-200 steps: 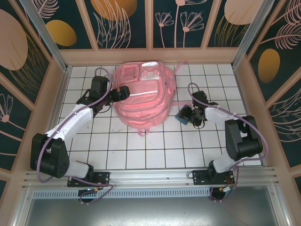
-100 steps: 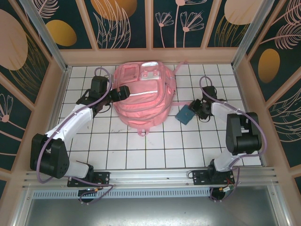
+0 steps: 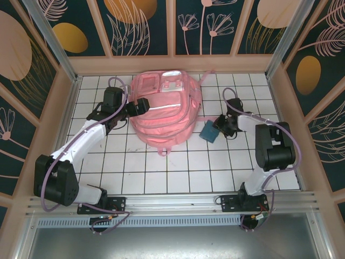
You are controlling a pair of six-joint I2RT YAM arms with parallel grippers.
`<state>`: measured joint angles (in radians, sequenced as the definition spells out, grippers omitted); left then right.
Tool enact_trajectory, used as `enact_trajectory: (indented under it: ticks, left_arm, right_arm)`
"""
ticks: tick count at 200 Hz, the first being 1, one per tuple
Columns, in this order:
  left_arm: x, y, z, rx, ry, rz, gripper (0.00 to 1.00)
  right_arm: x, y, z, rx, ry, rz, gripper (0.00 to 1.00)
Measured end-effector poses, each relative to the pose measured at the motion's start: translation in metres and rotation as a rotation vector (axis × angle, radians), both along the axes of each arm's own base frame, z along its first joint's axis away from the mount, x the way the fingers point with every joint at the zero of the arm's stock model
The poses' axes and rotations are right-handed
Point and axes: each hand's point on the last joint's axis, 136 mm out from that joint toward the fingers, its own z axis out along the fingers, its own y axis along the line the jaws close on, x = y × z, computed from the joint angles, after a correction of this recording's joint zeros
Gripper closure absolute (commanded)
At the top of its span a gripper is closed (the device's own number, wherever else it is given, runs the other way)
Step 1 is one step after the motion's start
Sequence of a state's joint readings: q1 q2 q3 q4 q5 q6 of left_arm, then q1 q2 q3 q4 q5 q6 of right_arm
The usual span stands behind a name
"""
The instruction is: Pack books, pencil case, and school supplies into a backpack
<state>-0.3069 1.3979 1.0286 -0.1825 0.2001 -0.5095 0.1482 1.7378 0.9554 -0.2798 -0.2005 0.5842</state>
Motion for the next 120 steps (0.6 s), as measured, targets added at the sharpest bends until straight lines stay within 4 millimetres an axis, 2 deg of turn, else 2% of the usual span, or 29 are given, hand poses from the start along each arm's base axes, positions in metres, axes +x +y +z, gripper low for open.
enact_trajectory:
  ticks: [36, 55, 89, 109, 120]
  left_arm:
    - [-0.002, -0.003, 0.000, -0.010, 0.003, -0.015, 0.04]
    - [-0.003, -0.009, 0.001, -0.022, 0.004, -0.030, 0.04]
    - [-0.009, -0.026, 0.004, -0.049, 0.001, -0.076, 0.04]
    - [-0.013, -0.044, 0.005, -0.077, 0.006, -0.122, 0.04]
    - [-0.015, -0.054, 0.006, -0.100, 0.006, -0.150, 0.04]
  right_arm:
    - [0.010, 0.003, 0.003, -0.021, -0.022, 0.022, 0.91]
    - [0.012, 0.003, 0.005, -0.029, -0.032, 0.027, 0.99]
    - [0.014, 0.002, 0.010, -0.048, -0.049, 0.035, 1.00]
    - [0.016, 0.002, 0.024, -0.056, -0.088, 0.043, 1.00]
    - [0.018, 0.002, 0.039, -0.054, -0.127, 0.045, 1.00]
